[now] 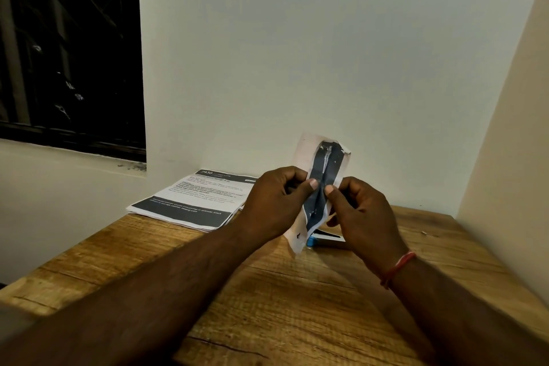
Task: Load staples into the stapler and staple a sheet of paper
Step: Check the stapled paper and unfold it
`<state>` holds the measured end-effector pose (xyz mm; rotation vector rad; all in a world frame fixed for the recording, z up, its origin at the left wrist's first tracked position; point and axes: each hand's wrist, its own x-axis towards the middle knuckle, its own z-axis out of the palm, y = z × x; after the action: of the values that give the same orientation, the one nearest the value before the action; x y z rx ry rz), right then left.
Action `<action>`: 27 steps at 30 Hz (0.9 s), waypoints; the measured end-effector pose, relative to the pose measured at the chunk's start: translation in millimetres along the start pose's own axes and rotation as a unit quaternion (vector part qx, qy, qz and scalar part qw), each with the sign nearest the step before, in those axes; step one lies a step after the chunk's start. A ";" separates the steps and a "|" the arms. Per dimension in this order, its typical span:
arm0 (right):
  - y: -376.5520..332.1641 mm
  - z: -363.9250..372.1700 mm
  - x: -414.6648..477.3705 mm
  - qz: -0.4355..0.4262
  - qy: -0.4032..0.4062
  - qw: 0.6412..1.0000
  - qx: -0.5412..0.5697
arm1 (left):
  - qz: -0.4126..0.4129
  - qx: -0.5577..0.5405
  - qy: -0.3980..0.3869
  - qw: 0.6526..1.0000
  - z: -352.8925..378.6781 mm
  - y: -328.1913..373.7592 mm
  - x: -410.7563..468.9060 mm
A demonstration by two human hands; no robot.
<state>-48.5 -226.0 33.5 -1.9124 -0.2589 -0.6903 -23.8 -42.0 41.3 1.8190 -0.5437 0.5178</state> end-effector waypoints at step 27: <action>0.3 3.4 -2.9 0.159 -0.019 0.980 0.117 | -0.007 0.107 -0.031 0.994 5.8 -9.8 -5.2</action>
<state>-49.5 -222.7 30.7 -1.6911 -0.0515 -0.3913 -21.7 -44.2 29.2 2.0474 -0.5333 0.5274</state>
